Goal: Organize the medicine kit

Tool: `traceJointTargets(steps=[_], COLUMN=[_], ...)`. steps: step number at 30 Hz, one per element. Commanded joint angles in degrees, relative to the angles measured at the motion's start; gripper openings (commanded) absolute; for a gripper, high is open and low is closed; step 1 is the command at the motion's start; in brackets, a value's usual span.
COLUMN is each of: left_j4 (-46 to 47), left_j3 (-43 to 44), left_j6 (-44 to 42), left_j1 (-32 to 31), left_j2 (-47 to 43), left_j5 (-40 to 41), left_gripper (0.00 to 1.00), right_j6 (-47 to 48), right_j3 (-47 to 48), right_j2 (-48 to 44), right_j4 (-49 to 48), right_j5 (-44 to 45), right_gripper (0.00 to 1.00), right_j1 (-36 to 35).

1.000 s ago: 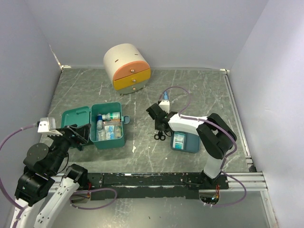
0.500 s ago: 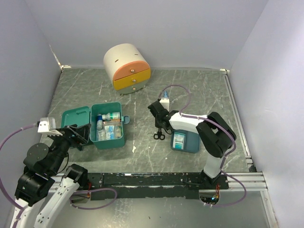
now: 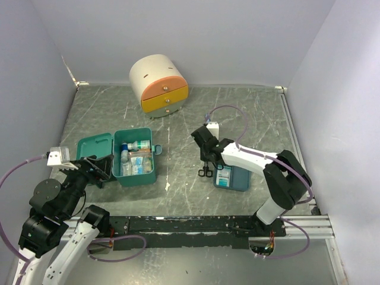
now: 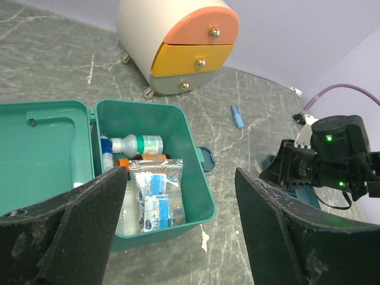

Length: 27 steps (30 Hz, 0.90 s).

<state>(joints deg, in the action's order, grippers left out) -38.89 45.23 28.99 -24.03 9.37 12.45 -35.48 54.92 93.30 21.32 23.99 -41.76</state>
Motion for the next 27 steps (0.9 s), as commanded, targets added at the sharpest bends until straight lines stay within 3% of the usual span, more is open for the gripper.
traceJointTargets(steps=[1, 10, 17, 20, 27], left_j4=[0.2, 0.2, 0.3, 0.4, 0.5], left_j3=[-0.1, -0.1, -0.1, -0.1, -0.1], left_j6=[0.2, 0.2, 0.0, 0.0, -0.1], left_j1=[0.5, 0.5, 0.5, 0.5, 0.5], left_j2=[-0.2, -0.4, -0.1, 0.0, 0.3], left_j5=[0.6, 0.7, 0.4, 0.1, 0.0], left_gripper=[0.84, 0.84, 0.85, 0.84, 0.85], right_j6=[-0.3, -1.1, 0.3, -0.7, -3.3], right_j3=[-1.0, -3.9, -9.3, -11.8, -16.2], right_j2=[-3.9, -10.1, -21.1, -24.7, -28.6], right_j4=[1.4, 1.6, 3.4, 4.2, 4.0], right_j5=[1.8, 2.6, 2.8, 5.5, 13.4], right_gripper=[0.03, 0.03, 0.03, 0.03, 0.03], right_j1=[0.3, 2.6, 11.5, 16.0, 19.5])
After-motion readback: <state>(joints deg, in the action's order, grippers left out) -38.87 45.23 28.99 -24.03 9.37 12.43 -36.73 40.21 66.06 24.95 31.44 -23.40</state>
